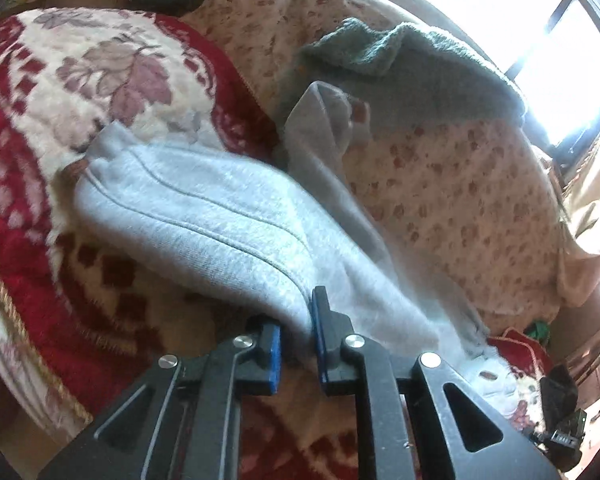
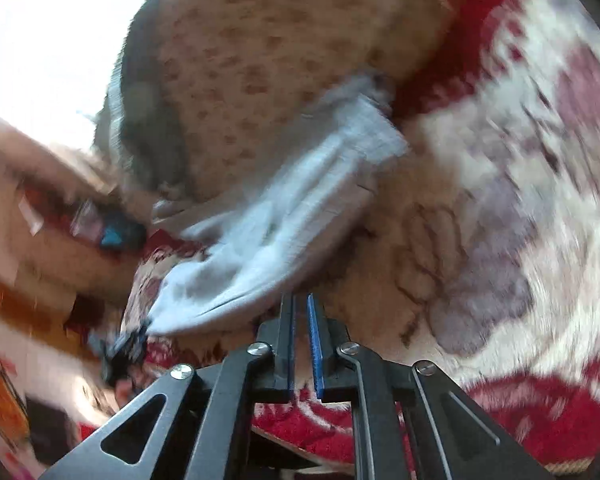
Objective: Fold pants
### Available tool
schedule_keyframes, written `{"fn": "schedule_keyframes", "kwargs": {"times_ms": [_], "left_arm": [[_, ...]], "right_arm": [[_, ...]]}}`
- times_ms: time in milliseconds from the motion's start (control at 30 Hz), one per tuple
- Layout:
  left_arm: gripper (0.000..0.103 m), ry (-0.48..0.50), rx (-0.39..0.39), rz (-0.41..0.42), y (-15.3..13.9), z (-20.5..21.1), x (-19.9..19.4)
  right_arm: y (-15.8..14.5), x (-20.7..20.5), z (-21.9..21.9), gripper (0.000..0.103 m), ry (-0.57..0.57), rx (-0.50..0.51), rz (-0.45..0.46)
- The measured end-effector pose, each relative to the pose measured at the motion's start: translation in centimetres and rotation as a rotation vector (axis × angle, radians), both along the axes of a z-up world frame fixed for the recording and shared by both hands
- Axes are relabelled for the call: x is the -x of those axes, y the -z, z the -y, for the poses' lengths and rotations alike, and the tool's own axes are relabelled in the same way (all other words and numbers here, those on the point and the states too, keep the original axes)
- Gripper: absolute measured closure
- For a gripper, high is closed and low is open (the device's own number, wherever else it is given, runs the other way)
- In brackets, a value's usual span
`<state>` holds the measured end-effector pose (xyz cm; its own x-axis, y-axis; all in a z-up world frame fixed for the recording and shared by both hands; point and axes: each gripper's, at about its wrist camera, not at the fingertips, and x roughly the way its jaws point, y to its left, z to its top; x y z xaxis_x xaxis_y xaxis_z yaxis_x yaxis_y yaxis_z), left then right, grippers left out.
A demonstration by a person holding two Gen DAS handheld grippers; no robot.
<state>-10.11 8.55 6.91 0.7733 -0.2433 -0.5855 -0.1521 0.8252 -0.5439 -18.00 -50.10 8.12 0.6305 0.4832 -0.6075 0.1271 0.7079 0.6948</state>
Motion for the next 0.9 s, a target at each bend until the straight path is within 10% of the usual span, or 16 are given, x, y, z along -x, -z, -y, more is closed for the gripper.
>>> {"fn": "schedule_keyframes", "kwargs": {"times_ms": [67, 133, 467, 500, 567, 900], "left_arm": [[0.09, -0.007, -0.002, -0.019, 0.7, 0.0, 0.5], [0.09, -0.012, 0.0, -0.032, 1.2, 0.0, 0.7], [0.09, -0.017, -0.038, -0.06, 1.5, 0.9, 0.0], [0.09, -0.016, -0.041, -0.062, 1.5, 0.9, 0.0], [0.09, -0.015, -0.052, -0.062, 1.4, 1.0, 0.0], [0.09, 0.017, -0.069, -0.023, 0.5, 0.9, 1.8]], "right_arm": [[1.0, -0.7, 0.3, 0.033, 0.036, -0.041, -0.002], [1.4, -1.3, 0.8, 0.014, 0.102, -0.129, 0.042], [4.6, -10.0, 2.6, 0.014, 0.191, -0.164, -0.005], [5.3, -10.3, 3.1, 0.024, 0.205, -0.201, 0.015], [5.1, -10.4, 3.3, 0.074, 0.197, -0.207, 0.055], [0.2, -1.3, 1.8, 0.081, 0.047, -0.037, 0.145]]}}
